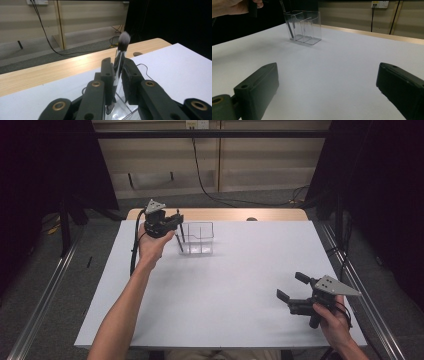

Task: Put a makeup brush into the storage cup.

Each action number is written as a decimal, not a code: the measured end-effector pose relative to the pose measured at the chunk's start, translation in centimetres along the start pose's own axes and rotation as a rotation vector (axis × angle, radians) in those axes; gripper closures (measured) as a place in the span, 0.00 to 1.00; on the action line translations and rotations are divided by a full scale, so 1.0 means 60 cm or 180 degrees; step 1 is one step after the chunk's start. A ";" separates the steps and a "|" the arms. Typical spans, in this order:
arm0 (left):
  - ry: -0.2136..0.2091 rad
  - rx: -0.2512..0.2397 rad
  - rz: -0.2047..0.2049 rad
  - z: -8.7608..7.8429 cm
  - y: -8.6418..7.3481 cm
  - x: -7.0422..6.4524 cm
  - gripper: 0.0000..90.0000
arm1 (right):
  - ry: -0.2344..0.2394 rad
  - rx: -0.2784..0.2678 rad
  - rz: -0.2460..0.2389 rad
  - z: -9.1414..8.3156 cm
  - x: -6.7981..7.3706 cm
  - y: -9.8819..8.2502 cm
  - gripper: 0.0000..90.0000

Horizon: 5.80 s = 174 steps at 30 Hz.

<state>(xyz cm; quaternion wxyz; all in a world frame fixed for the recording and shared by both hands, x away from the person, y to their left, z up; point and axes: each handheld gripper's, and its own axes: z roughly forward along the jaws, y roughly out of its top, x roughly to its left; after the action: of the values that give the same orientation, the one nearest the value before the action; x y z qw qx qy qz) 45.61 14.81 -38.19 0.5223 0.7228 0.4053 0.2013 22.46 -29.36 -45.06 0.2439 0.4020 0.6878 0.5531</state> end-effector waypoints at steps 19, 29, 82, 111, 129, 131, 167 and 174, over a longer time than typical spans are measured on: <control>0.0025 -0.0198 -0.0044 -0.006 0.004 0.002 0.30 | 0.0008 -0.0006 0.0009 0.000 0.000 0.000 0.04; 0.0045 -0.0217 -0.0071 -0.007 0.005 0.006 0.13 | 0.0015 -0.0001 0.0028 0.000 -0.003 -0.002 0.04; 0.0048 -0.0366 0.0147 -0.105 -0.034 0.005 0.02 | 0.0014 -0.0011 -0.0002 -0.002 0.002 0.000 0.04; -0.0043 -0.0456 0.0223 -0.159 -0.078 -0.023 0.03 | 0.0012 -0.0008 0.0000 -0.002 0.002 0.000 0.04; -0.0056 -0.0409 0.0285 -0.180 -0.108 -0.035 0.03 | 0.0012 -0.0019 0.0002 -0.003 0.002 0.001 0.04; -0.0017 -0.0424 0.0357 -0.184 -0.110 -0.039 0.03 | 0.0010 -0.0019 -0.0001 -0.003 0.002 0.000 0.04; -0.0011 -0.0301 0.0385 -0.276 -0.197 -0.054 0.03 | -0.0056 -0.0031 0.0016 -0.007 0.004 0.001 0.00; 0.0050 -0.0338 0.0304 -0.297 -0.211 -0.052 0.03 | -0.0062 -0.0027 0.0014 -0.006 0.004 0.001 0.00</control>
<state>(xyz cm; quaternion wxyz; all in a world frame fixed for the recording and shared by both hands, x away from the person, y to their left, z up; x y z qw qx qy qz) 26.31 24.48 -42.73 0.5465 0.7110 0.3632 0.2528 22.04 -29.39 -44.88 0.2511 0.4078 0.6821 0.5526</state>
